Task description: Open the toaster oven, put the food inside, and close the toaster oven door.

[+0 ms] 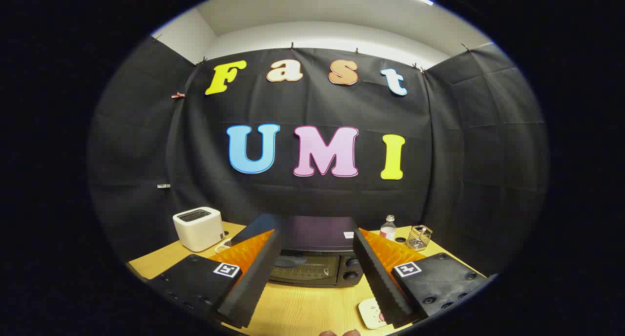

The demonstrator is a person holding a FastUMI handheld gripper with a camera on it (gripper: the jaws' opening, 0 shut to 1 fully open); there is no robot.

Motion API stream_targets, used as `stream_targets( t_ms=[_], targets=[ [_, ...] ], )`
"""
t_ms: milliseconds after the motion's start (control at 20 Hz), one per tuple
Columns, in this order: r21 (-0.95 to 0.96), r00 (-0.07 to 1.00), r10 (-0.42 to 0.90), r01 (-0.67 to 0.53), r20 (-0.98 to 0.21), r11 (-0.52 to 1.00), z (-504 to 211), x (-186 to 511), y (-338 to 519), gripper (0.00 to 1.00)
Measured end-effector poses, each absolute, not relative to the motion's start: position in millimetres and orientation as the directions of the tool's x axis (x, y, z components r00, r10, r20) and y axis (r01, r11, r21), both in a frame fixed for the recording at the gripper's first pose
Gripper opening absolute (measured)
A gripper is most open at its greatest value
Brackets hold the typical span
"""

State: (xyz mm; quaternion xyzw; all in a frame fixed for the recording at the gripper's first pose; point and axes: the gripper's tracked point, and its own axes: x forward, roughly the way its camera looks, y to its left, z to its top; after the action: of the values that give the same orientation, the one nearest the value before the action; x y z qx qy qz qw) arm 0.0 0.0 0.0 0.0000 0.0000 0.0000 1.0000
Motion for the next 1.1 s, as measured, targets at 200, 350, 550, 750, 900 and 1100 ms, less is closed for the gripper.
stream_targets(
  t_ms=[200, 350, 550, 750, 900, 1100],
  targets=[
    [-0.008, 1.000, 0.011, -0.011, -0.018, 1.000, -7, 3, 7, 0.98],
    [-0.011, 0.999, 0.017, -0.017, -0.034, 1.000, -13, 5, 10, 0.98],
    [-0.009, 0.998, 0.012, -0.013, -0.054, 1.000, -20, 8, 12, 0.98],
    [-0.009, 0.997, 0.017, -0.018, -0.069, 1.000, -26, 11, 16, 0.98],
    [0.001, 0.996, 0.022, -0.022, -0.087, 1.000, -32, 16, 18, 0.98],
    [0.007, 0.993, 0.025, -0.024, -0.117, 1.000, -40, 26, 22, 0.98]
  ],
)
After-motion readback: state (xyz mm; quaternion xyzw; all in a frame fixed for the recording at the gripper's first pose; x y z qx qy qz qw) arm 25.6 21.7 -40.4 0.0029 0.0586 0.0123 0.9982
